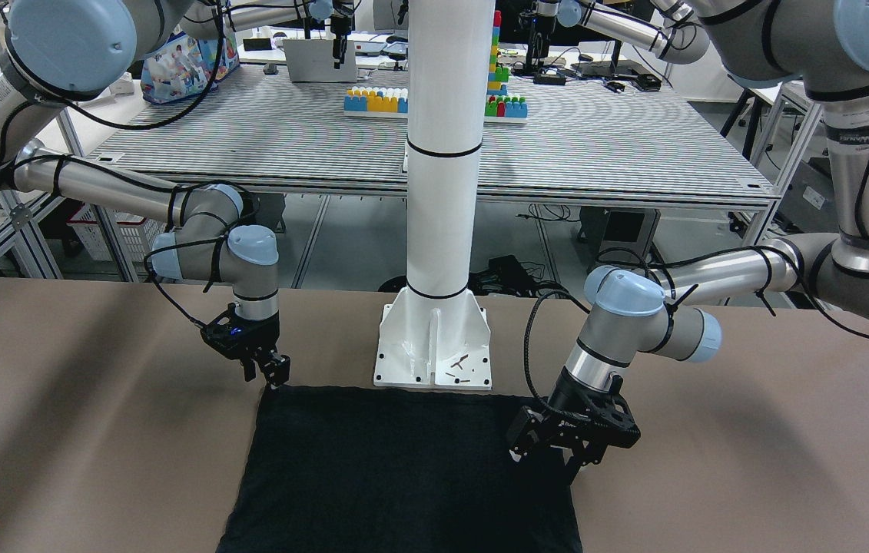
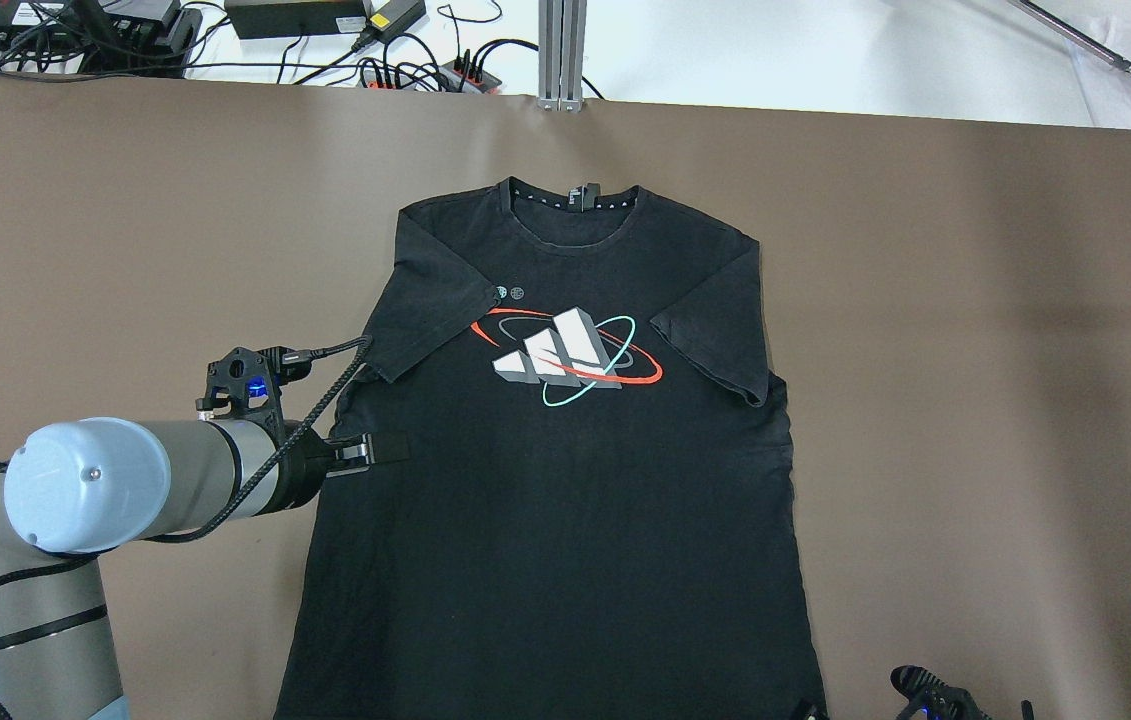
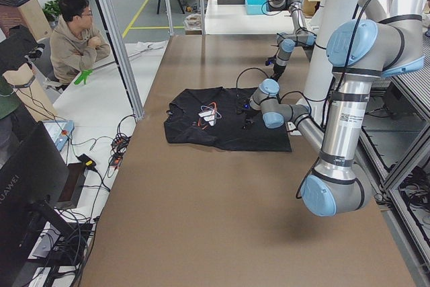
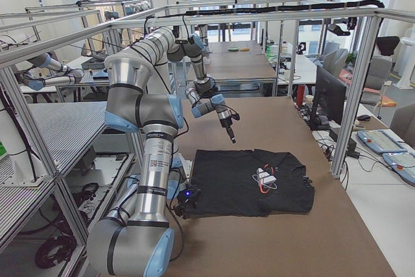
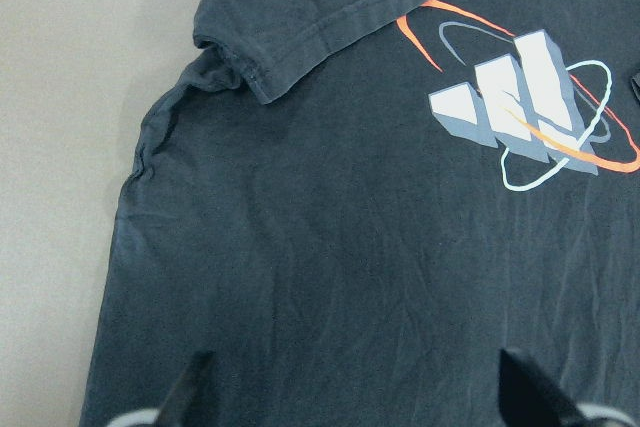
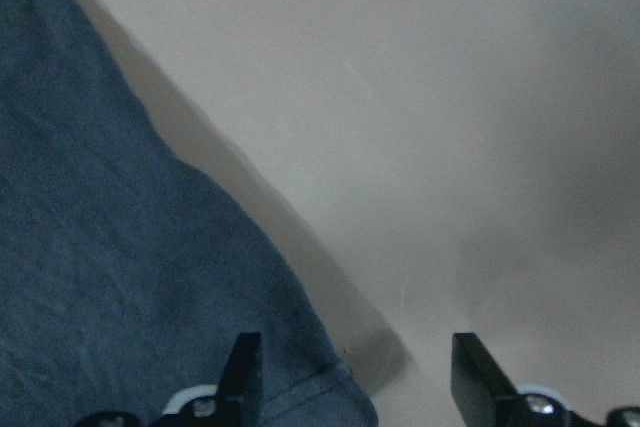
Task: Fold clothes
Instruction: 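Slide the left gripper toward the robot while the right moves to the hem, then lower both grippers to the hem corners nearest the robot and grasp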
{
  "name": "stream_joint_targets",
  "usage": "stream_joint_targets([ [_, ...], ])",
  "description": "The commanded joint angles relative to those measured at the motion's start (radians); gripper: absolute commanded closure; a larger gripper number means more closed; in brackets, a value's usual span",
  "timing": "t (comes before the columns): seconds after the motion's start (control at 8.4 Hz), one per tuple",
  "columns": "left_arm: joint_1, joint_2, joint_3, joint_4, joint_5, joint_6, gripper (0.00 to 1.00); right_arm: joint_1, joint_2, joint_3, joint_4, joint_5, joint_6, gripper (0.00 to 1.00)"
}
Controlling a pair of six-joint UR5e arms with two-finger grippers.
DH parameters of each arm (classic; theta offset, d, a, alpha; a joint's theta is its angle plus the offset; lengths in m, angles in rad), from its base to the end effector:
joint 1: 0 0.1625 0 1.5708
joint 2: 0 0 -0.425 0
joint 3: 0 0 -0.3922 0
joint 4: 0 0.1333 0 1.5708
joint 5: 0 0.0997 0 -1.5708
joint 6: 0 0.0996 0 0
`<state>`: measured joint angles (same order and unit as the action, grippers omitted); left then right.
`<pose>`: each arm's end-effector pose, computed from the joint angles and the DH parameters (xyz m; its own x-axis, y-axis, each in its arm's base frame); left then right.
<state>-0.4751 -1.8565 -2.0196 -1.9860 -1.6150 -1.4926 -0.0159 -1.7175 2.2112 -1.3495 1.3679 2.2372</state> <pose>0.4234 -0.3627 0.2571 0.3953 -0.1156 -0.9113 0.3914 0.9187 0.0533 -0.4249 -0.1466 0.4054 0.5214 0.5973 0.6094 -0.5583 0.7789 -0.2857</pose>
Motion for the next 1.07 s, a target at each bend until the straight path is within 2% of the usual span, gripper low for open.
stream_joint_targets([
  [0.0, 0.003, -0.006, 0.002, 0.001, 0.000, 0.000, 0.00, -0.039, 0.006, 0.005, 0.000, -0.012, 0.019, 0.40],
  [0.36, 0.001, 0.002, 0.007, -0.001, 0.007, 0.002, 0.00, -0.036, -0.002, 0.005, 0.000, -0.010, 0.018, 0.70],
  [0.48, 0.003, 0.002, 0.010, -0.001, 0.026, 0.002, 0.00, -0.032, -0.004, 0.002, 0.000, -0.012, 0.010, 0.75],
  [0.6, 0.003, 0.002, 0.016, 0.001, 0.030, 0.003, 0.00, -0.032, -0.002, 0.002, 0.000, -0.012, 0.010, 0.83],
  [0.71, 0.019, 0.002, 0.024, -0.001, 0.056, 0.005, 0.00, -0.029, -0.001, 0.010, 0.000, -0.012, 0.012, 1.00],
  [0.95, 0.030, 0.000, 0.021, -0.001, 0.076, 0.003, 0.00, -0.024, -0.002, 0.015, 0.001, -0.007, 0.012, 1.00],
])
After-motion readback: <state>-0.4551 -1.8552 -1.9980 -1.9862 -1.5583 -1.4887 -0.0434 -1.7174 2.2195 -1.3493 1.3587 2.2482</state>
